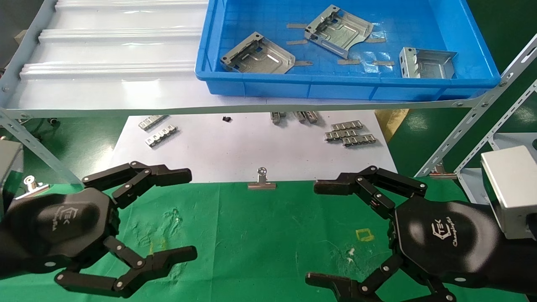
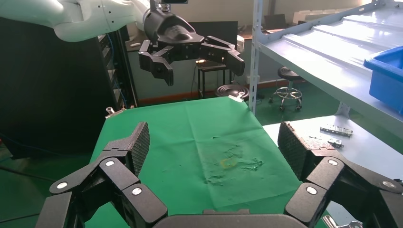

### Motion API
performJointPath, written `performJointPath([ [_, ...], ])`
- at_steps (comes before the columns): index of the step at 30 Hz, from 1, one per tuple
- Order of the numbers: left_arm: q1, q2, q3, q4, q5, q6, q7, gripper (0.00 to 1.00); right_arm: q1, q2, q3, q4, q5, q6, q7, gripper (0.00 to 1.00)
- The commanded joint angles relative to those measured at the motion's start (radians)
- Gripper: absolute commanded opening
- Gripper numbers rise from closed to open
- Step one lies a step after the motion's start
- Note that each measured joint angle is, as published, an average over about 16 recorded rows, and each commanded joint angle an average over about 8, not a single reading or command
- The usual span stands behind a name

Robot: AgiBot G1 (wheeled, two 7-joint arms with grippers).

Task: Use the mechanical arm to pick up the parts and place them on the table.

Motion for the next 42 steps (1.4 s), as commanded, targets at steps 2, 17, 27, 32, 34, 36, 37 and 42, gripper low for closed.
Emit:
performJointPath([
  [2, 0.000, 0.000, 0.000, 0.000, 0.000, 0.000, 0.000, 0.00, 0.000, 0.000, 0.000, 0.000, 0.000, 0.000, 0.000, 1.00],
  [17, 0.000, 0.000, 0.000, 0.000, 0.000, 0.000, 0.000, 0.00, 0.000, 0.000, 0.000, 0.000, 0.000, 0.000, 0.000, 1.00],
  [27, 0.000, 0.000, 0.000, 0.000, 0.000, 0.000, 0.000, 0.00, 0.000, 0.000, 0.000, 0.000, 0.000, 0.000, 0.000, 1.00],
  [32, 0.000, 0.000, 0.000, 0.000, 0.000, 0.000, 0.000, 0.00, 0.000, 0.000, 0.000, 0.000, 0.000, 0.000, 0.000, 1.00],
  [34, 0.000, 0.000, 0.000, 0.000, 0.000, 0.000, 0.000, 0.00, 0.000, 0.000, 0.000, 0.000, 0.000, 0.000, 0.000, 1.00],
  [36, 0.000, 0.000, 0.000, 0.000, 0.000, 0.000, 0.000, 0.00, 0.000, 0.000, 0.000, 0.000, 0.000, 0.000, 0.000, 1.00],
  [37, 0.000, 0.000, 0.000, 0.000, 0.000, 0.000, 0.000, 0.00, 0.000, 0.000, 0.000, 0.000, 0.000, 0.000, 0.000, 1.00],
  [42, 0.000, 0.000, 0.000, 0.000, 0.000, 0.000, 0.000, 0.00, 0.008, -0.001, 0.001, 0.002, -0.004, 0.003, -0.002, 1.00],
])
